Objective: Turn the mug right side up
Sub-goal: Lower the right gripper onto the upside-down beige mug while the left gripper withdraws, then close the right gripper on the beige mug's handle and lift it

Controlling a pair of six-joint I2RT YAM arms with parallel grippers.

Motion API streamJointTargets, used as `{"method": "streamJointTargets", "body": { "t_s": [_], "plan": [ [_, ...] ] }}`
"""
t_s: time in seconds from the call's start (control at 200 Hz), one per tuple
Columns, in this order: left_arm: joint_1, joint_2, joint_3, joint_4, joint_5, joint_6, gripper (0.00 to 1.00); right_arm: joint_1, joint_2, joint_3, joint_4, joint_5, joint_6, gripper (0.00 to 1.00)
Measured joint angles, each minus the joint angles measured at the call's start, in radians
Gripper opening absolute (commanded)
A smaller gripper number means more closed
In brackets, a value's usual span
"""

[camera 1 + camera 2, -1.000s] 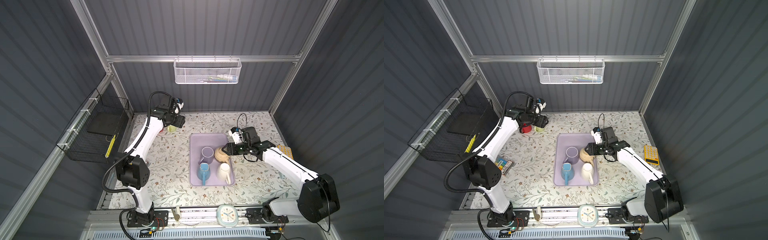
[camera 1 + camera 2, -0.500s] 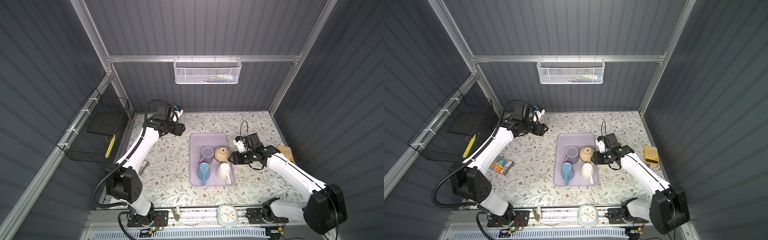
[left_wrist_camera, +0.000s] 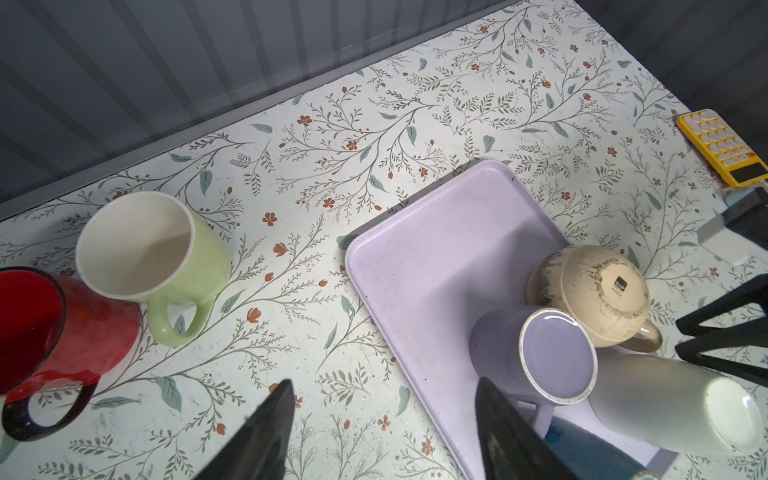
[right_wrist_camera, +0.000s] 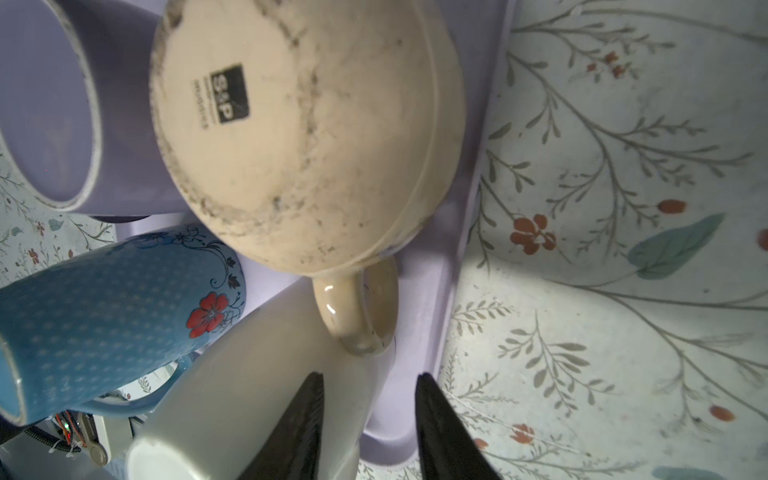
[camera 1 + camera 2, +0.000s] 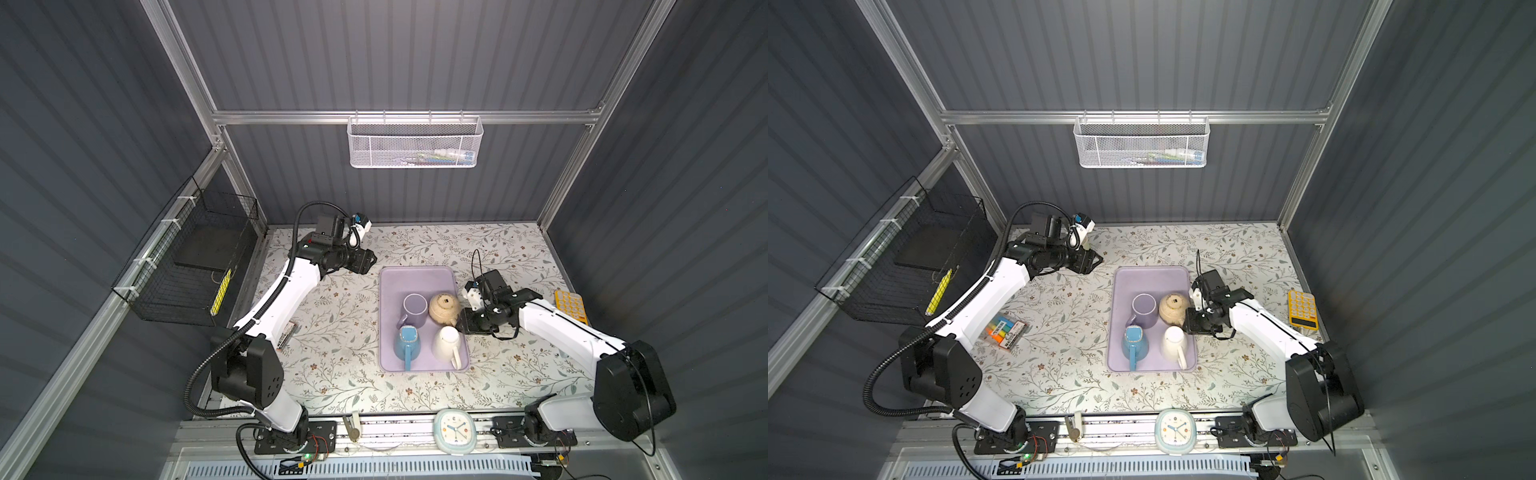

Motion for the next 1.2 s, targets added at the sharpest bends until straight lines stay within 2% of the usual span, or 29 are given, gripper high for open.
{"method": "streamJointTargets", "body": {
  "t_s": [0.325,0.69,0.945,1.196],
  "plan": [
    [-0.014,-0.015,-0.135,0.035,0.035,-0.079,0.67,0.010,0.113,0.053,0.070,-0.050,-0.003,0.33],
    [-0.035,-0.030,-0.140,0.036,0.027,-0.107,0.67,0.042,0.238,0.161,0.193,-0.118,0.053,0.25],
    [-0.053,-0.035,-0.140,0.036,0.008,-0.120,0.66,0.044,0.311,0.197,0.304,-0.117,0.167,0.28],
    [-0.087,-0.035,-0.139,0.034,-0.014,-0.120,0.66,0.045,0.358,0.261,0.338,-0.056,0.196,0.32]
  ]
}}
